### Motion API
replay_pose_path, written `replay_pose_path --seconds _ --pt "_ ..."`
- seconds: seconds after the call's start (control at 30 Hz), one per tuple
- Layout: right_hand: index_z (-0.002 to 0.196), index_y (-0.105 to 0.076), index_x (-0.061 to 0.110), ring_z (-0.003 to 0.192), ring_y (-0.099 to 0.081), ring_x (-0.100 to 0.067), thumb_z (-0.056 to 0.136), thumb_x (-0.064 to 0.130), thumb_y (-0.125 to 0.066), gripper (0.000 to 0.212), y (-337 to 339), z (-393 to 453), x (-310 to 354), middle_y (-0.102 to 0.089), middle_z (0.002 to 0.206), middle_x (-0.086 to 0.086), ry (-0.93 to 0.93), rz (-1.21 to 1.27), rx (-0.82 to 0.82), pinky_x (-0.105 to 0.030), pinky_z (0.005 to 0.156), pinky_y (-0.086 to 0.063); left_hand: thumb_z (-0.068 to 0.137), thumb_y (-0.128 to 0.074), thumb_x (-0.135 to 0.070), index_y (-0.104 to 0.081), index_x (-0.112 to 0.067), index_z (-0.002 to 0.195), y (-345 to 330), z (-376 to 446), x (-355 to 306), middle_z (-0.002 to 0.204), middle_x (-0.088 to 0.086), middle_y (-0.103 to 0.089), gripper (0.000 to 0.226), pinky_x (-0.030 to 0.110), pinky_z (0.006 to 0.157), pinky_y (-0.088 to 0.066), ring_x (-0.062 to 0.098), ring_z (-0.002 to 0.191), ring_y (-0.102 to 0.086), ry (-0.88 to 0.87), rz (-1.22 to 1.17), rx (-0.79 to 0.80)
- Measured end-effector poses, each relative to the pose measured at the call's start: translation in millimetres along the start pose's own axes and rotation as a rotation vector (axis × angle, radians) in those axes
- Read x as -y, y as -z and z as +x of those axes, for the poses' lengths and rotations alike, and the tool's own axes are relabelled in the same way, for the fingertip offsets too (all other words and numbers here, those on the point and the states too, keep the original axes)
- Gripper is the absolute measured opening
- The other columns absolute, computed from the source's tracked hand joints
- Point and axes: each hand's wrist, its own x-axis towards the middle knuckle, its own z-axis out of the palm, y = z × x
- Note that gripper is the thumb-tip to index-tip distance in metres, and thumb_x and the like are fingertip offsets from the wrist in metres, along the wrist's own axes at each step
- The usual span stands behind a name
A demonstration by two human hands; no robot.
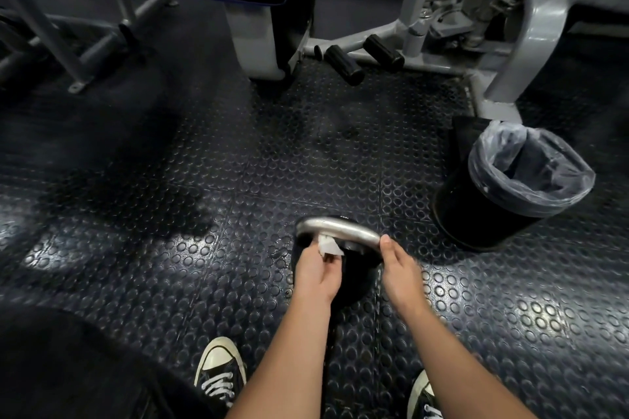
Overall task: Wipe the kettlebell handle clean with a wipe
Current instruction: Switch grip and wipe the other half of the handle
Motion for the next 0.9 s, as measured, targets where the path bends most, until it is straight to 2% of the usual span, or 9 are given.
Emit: replay_pose_path --seconds 0.13,0.23,0.4,0.47,0.53,0.67,0.73,0.8,0.9 --pt "0.139 -0.053 0.027 0.131 -0.045 -0.015 0.096 0.064 -0.034 0.059 0 0 -1 -0.054 0.139 0.006 -0.010 0.024 0.008 -0.035 0.111 -0.031 0.114 -0.048 -0.006 -0.066 -0.001 0.100 3 -9 -4 0.082 0.008 -0.066 0.024 0.018 0.046 -0.054 0.013 0.076 -0.059 0.001 0.079 0.023" --pt "0.140 -0.051 0.028 0.134 -0.042 -0.017 0.095 0.066 -0.034 0.062 -1 1 -1 -0.052 0.142 0.006 -0.024 0.014 -0.001 -0.040 0.114 -0.029 0.113 -0.043 0.002 -0.061 -0.003 0.091 -1 -1 -9 0.084 0.007 -0.057 0.028 0.015 0.044 -0.051 0.011 0.074 -0.053 -0.010 -0.018 -0.014" --pt "0.139 -0.052 0.029 0.132 -0.044 -0.017 0.094 0.067 -0.033 0.062 0 1 -2 -0.054 0.140 0.005 -0.024 0.008 0.006 -0.040 0.113 -0.031 0.113 -0.044 0.000 -0.063 -0.003 0.092 3 -8 6 0.077 0.008 -0.062 0.028 0.020 0.062 -0.048 0.013 0.073 -0.054 0.011 0.075 -0.003" --pt "0.140 -0.051 0.028 0.134 -0.043 -0.017 0.094 0.067 -0.033 0.063 -1 1 -2 -0.052 0.142 0.005 -0.022 0.007 0.007 -0.039 0.114 -0.030 0.113 -0.043 0.002 -0.063 -0.003 0.090 5 -11 -2 0.071 0.007 -0.062 0.030 0.018 0.053 -0.051 0.012 0.070 -0.053 0.023 0.075 0.010" --pt "0.140 -0.051 0.027 0.134 -0.043 -0.017 0.096 0.064 -0.034 0.060 -2 -1 0 -0.052 0.142 0.005 -0.029 0.015 -0.001 -0.037 0.112 -0.029 0.113 -0.043 0.004 -0.061 -0.001 0.093 2 -8 -9 0.079 0.009 -0.060 0.028 0.017 0.045 -0.053 0.012 0.072 -0.054 0.017 -0.008 -0.008" --pt "0.138 -0.054 0.026 0.130 -0.046 -0.017 0.097 0.060 -0.036 0.056 0 -4 5 -0.056 0.138 0.004 -0.030 0.046 0.006 -0.033 0.108 -0.031 0.113 -0.047 0.001 -0.060 0.001 0.092 2 -9 -7 0.084 0.009 -0.058 0.025 0.015 0.042 -0.052 0.013 0.075 -0.055 0.011 -0.038 -0.032" --pt "0.138 -0.054 0.025 0.130 -0.047 -0.017 0.098 0.059 -0.036 0.055 1 -5 7 -0.056 0.138 0.003 -0.027 0.045 0.006 -0.031 0.106 -0.031 0.114 -0.052 -0.007 -0.064 0.001 0.103 4 -14 -6 0.085 0.007 -0.059 0.018 0.015 0.043 -0.052 0.010 0.075 -0.055 -0.012 0.027 -0.038" --pt "0.139 -0.053 0.025 0.130 -0.046 -0.017 0.098 0.058 -0.036 0.055 1 -6 8 -0.055 0.139 0.003 -0.027 0.051 0.005 -0.030 0.105 -0.030 0.112 -0.058 -0.015 -0.065 -0.001 0.121 3 -18 -8 0.091 0.006 -0.062 0.018 0.017 0.053 -0.056 0.010 0.078 -0.058 -0.083 0.131 -0.094" --pt "0.140 -0.051 0.025 0.133 -0.044 -0.018 0.098 0.058 -0.036 0.056 1 -8 9 -0.053 0.141 0.004 -0.037 0.048 0.001 -0.033 0.109 -0.029 0.107 -0.067 -0.020 -0.073 -0.008 0.125 5 -23 -7 0.101 0.003 -0.071 0.022 0.028 0.085 -0.058 0.017 0.094 -0.068 -0.287 0.409 -0.257"
